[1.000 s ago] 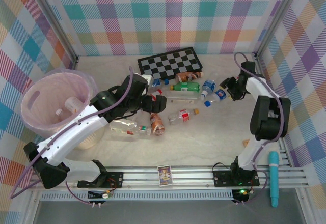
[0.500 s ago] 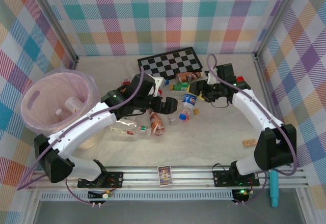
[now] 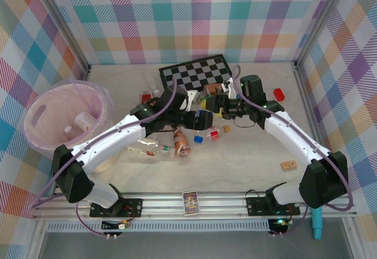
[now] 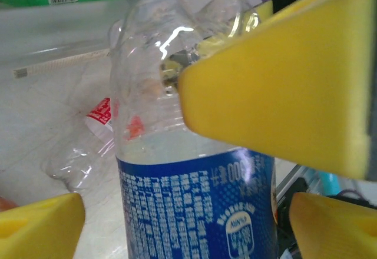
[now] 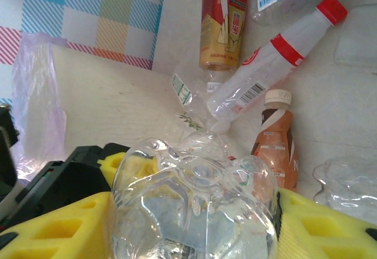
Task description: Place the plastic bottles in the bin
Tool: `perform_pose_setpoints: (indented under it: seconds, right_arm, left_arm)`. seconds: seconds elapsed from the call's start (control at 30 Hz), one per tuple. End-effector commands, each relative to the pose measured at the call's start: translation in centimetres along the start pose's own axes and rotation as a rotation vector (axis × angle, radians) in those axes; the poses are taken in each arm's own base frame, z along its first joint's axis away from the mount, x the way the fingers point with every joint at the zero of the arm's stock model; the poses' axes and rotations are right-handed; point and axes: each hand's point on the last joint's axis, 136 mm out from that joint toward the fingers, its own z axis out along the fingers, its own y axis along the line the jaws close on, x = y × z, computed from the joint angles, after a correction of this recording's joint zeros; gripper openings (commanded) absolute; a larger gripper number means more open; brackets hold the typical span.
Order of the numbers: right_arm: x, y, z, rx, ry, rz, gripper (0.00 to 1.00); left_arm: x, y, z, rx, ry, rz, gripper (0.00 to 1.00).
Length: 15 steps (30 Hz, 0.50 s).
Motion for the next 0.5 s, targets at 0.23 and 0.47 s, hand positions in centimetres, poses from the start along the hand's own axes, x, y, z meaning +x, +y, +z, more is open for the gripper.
perform_pose_setpoints:
  seconds: [0.23,0.47]
  right_arm:
    - [-0.6,1.8,-0.4,-0.063,-0.027,-0.026,0.52]
    - [-1.5,0.7,-2.0,0.027,-0.064,-0.022,0.77]
  left_arm:
    - [0.0,-0.9,0.7,0.059,-0.012,-0.026,0.56]
    - [-0.1,-0.2,0.2,0.005,-0.019,-0.016,0.54]
